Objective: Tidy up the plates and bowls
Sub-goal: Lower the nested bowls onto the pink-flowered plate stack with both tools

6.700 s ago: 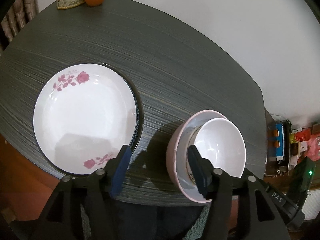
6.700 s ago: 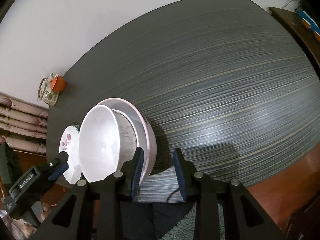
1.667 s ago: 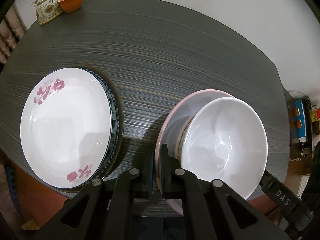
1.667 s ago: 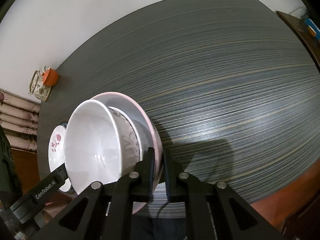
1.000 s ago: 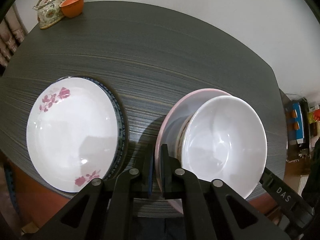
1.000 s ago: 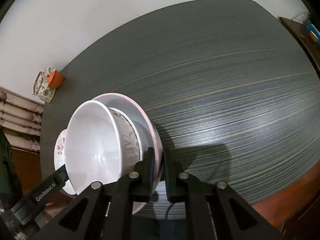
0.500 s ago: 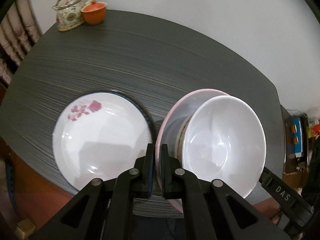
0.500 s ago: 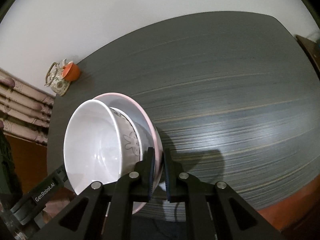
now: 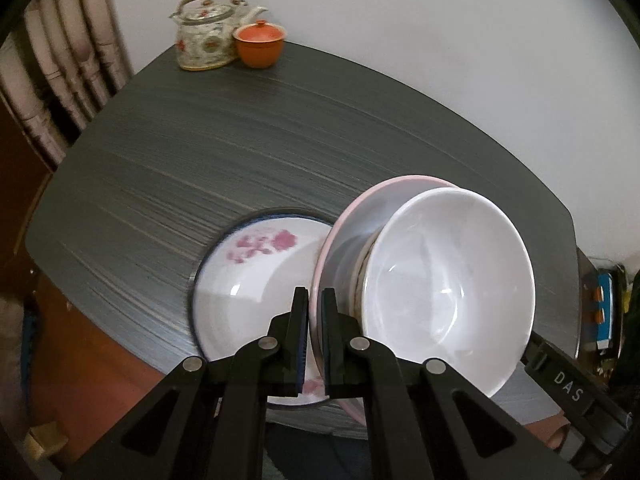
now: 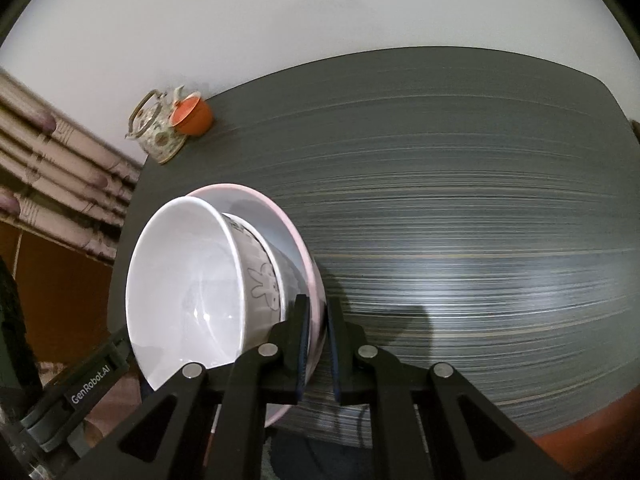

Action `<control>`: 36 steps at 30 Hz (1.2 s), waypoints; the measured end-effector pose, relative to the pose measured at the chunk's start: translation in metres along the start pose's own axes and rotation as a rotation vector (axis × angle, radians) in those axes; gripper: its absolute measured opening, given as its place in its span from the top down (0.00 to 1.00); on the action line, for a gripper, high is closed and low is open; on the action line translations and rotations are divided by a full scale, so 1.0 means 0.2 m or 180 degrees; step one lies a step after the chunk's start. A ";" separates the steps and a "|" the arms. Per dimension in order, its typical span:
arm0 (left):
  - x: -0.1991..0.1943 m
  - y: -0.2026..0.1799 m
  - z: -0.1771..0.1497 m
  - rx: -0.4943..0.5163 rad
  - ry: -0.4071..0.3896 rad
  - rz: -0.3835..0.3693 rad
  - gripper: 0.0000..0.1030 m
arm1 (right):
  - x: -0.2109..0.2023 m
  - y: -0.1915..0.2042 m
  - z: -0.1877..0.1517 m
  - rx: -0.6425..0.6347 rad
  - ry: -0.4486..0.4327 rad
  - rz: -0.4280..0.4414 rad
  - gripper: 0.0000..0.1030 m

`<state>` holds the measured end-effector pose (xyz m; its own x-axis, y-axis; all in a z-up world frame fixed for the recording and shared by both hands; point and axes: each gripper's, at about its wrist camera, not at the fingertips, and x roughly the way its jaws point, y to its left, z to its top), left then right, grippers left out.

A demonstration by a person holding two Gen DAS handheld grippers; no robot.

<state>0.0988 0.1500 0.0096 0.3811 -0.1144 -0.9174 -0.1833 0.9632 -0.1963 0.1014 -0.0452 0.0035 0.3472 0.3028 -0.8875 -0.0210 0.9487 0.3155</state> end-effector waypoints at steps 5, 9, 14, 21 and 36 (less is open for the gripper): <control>0.00 0.13 -0.01 -0.0139 0.0013 0.0065 0.98 | 0.06 0.09 -0.01 -0.0100 0.0094 0.0029 0.91; 0.00 0.20 -0.02 -0.0214 0.0045 0.0112 0.98 | 0.11 0.15 -0.02 -0.0140 0.0167 0.0037 0.91; 0.03 0.29 -0.02 -0.0298 0.0091 0.0134 0.98 | 0.16 0.20 -0.04 -0.0193 0.0217 0.0017 0.91; 0.08 0.35 0.00 -0.0364 0.0136 0.0143 0.98 | 0.14 0.15 -0.11 -0.0191 0.0259 -0.0009 0.91; 0.10 0.35 -0.01 -0.0398 0.0167 0.0121 0.98 | 0.23 0.19 -0.09 -0.0151 0.0287 -0.0057 0.91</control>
<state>0.0913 0.2155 -0.0228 0.3245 -0.0940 -0.9412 -0.3095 0.9297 -0.1996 0.1006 0.0063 -0.0314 0.2623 0.2906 -0.9202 -0.0605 0.9567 0.2849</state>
